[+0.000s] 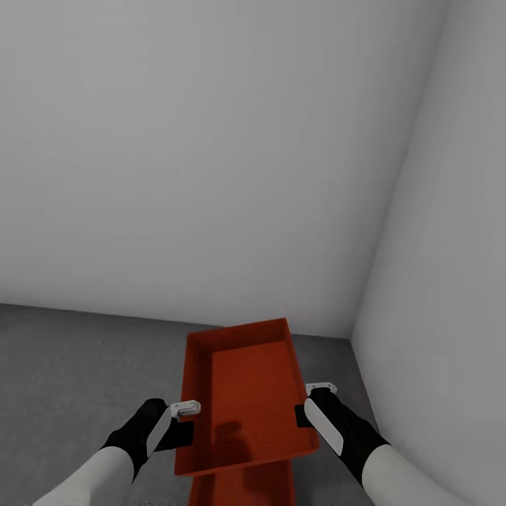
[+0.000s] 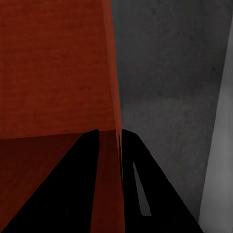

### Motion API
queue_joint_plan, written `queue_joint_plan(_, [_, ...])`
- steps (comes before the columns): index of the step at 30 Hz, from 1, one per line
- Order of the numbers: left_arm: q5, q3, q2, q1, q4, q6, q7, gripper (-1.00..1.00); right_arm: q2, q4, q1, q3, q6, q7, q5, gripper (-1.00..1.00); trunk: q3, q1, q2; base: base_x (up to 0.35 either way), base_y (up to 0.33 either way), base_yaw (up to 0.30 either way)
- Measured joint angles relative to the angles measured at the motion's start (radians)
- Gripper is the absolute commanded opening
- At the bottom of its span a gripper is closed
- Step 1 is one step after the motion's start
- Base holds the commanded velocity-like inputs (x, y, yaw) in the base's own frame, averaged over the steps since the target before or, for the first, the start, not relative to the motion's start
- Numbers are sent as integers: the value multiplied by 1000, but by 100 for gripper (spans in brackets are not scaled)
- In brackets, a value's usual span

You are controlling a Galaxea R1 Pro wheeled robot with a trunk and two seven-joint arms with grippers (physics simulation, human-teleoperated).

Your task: Move the two storage containers from the living room to the garage. In the garage, place one container on the floor and stack the other container on top of it (either order is fine).

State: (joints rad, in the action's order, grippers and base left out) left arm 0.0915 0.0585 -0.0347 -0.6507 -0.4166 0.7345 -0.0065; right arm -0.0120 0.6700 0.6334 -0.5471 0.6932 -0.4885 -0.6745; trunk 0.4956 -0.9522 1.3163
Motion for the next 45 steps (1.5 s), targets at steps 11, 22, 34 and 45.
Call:
queue_joint_plan(11, [0,-1,0,0,0,0,0,-100,0,0,0,0,0,0,0,-100,18,0,0,0,0,0])
queue_joint_plan(22, [0,-1,0,0,0,0,0,-100,0,0,0,0,0,0,0,-100,35,0,0,0,0,0])
queue_joint_plan(34, [0,-1,0,0,0,0,0,-100,0,0,0,0,0,0,0,-100,55,0,0,0,0,0])
queue_joint_plan(45, [0,0,0,0,0,0,0,-100,0,0,0,0,0,0,0,-100,72,0,0,0,0,0])
